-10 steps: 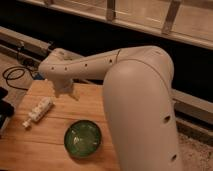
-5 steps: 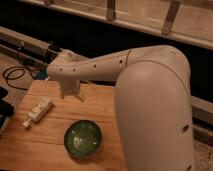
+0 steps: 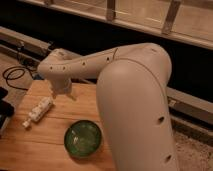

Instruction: Place the bottle in the ceramic bowl

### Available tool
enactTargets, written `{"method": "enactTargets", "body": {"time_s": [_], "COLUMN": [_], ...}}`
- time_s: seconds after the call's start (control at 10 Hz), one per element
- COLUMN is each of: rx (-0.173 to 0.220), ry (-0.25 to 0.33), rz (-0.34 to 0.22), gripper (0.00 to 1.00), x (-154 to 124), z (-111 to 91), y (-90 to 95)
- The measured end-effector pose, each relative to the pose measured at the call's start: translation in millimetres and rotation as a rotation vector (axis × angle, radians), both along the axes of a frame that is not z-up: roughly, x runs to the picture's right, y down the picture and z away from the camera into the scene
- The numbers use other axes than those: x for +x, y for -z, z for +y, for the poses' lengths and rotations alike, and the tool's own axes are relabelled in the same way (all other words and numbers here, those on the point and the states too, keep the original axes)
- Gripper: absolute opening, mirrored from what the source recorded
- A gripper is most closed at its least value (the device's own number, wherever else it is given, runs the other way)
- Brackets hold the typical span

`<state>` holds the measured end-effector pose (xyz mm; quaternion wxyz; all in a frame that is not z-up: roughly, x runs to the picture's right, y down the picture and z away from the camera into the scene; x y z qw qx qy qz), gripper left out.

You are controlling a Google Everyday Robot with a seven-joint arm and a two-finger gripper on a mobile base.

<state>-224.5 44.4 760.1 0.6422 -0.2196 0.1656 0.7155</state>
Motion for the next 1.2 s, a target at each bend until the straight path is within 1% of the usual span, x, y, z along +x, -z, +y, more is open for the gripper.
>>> {"method": "enactTargets", "body": {"time_s": [0.1,0.3,0.6,1.2], "rx": [0.001,-0.003,-0.002,-0.002], "ry": [0.005,0.024,0.031,0.031], "rz": [-0.007,-0.037,-0.072,-0.070], "gripper": [0.65,0.65,0.65,0.65], "x": [-5.6,-30.3,-57.7,-56.0], "z": [-1.2,-1.8,-0.4,-0.8], "y": [-1.2,-4.5,-8.4,-9.0]}}
